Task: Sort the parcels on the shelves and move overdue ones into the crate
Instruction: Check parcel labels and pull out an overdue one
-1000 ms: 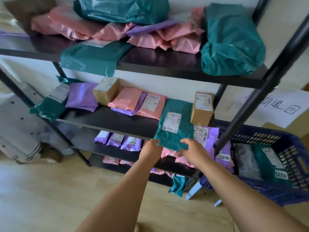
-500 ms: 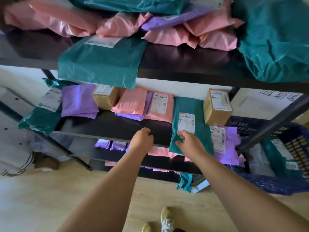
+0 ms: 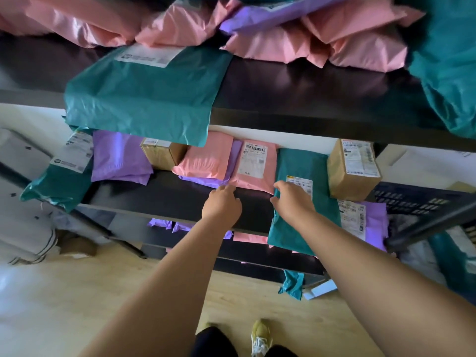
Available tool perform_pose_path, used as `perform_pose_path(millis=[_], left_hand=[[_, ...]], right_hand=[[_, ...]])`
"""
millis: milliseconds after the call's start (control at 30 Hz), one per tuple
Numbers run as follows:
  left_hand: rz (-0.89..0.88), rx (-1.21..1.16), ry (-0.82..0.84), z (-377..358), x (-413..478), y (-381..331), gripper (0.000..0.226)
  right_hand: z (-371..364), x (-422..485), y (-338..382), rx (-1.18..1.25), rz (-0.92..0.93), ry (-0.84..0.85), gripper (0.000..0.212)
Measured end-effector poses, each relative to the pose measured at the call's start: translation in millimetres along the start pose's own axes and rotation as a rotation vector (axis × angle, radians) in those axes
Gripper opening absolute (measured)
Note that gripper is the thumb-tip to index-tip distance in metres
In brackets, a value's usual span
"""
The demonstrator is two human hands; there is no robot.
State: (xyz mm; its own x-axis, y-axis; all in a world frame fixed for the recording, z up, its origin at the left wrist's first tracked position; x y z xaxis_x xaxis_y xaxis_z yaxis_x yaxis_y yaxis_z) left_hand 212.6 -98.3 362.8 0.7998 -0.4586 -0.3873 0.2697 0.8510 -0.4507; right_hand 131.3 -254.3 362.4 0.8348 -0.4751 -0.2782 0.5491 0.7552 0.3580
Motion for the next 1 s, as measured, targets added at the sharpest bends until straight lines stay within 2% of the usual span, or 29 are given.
perform_pose_path(millis=[200,367,633,900,1000], left_hand=[[-0.084,0.050,0.093,0.6,15.2,-0.7,0.048],[-0.093,0.052,0.109,7.4,21.5,10.3,0.049],[-0.072,0.014,0.128,10.5,28.4,26.4,0.047],[-0.034,-0.079,0.123,18.2,29.5,28.1,0.044],[0.008,-0.167,0.138,19.4,27.0,28.8,0.043]], right_hand=[[-9.6,29.0,14.4,-0.236,-0.057,0.054,0.028],[-14.9,46.1,27.0,-0.399,-0.071,0.055,0.028],[-22.6,53.5,34.6,-0.534,-0.029,0.038,0.028],[-14.2,49.1,42.2,-0.356,-0.004,-0.063,0.023],[-7.4,46.0,40.3,-0.155,-0.011,-0.136,0.016]])
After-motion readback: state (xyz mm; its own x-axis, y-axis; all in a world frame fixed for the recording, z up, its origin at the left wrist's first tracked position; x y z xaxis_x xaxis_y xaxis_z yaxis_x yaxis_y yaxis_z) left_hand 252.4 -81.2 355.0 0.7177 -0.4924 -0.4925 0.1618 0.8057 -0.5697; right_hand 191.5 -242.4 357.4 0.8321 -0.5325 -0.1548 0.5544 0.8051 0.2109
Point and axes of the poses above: each hand's wrist, its own x-axis towards the middle knuckle, its own z-axis out of the back of the hand, y = z × x, the point moved 4 cm from there along x, towards the middle knuckle, and after that the axes turned 7 degrees about y, right-handed, at the moved point
